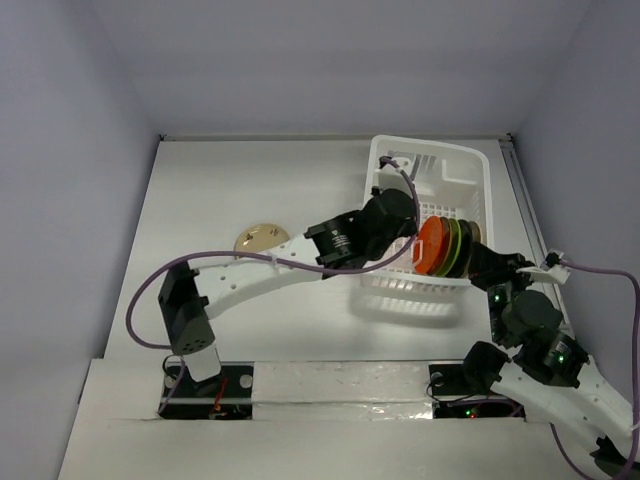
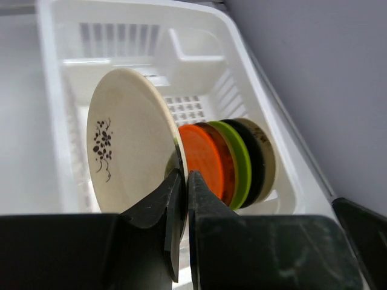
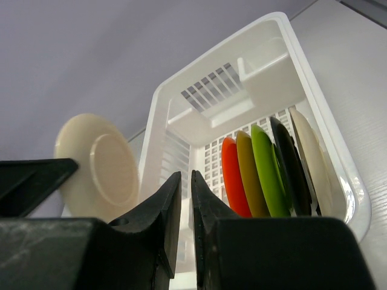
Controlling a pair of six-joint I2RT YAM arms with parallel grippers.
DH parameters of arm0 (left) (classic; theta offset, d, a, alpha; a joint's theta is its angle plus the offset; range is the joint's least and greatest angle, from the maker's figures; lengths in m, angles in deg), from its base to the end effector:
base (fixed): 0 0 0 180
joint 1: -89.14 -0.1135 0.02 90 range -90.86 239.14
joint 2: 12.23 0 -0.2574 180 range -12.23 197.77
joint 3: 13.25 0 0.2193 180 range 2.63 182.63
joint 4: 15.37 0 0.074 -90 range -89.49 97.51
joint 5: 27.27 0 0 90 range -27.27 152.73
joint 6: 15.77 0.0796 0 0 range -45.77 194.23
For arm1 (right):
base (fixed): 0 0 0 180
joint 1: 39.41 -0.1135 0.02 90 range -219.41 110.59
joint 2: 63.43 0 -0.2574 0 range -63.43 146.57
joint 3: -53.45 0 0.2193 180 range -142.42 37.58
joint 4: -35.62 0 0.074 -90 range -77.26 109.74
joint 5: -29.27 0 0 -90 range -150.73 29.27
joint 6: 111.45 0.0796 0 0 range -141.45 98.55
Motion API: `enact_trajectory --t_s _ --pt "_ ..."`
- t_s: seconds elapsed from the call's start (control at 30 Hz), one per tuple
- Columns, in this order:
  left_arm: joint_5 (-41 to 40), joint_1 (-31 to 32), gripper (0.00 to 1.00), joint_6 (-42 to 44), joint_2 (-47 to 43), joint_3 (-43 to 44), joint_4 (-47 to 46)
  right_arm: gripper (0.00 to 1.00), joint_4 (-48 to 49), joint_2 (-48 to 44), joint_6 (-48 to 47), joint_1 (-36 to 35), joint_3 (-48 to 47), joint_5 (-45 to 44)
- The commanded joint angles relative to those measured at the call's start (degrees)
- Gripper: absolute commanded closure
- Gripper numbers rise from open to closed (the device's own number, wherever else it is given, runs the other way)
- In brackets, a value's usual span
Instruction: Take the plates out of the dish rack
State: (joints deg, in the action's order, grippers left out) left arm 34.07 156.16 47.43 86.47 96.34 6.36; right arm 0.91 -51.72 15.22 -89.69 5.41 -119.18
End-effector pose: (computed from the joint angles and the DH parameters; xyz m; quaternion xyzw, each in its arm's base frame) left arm 0.1974 -0.3677 0.3823 0.1087 0.7554 -0.3205 0.5610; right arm 0.0907 0.0030 0.2989 0.2755 0.6455 0.1836 0.6883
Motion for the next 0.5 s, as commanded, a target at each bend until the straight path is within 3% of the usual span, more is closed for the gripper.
enact_trajectory --t_s 0.0,0.13,0.27,0.47 --pt "-8.4 -1.0 1.00 2.5 -9.5 -4.3 4.3 0.82 2.3 -0.2 -0.5 -0.2 -0.9 0.1" --pt "-14.1 -3.6 1.00 2.5 -17.2 -9.6 11.1 0.82 3.7 0.3 -0.9 -0.2 -0.6 0.5" --pt "-19.4 -8.7 1.00 -2.9 -21.2 -18.3 24.9 0.82 4.5 0.9 -1.2 -0.2 -0.4 1.6" --pt "-16.1 -19.2 1.00 -2.6 -24.8 -33.4 17.9 0.82 5.7 1.0 -2.1 -0.2 -0.1 3.2"
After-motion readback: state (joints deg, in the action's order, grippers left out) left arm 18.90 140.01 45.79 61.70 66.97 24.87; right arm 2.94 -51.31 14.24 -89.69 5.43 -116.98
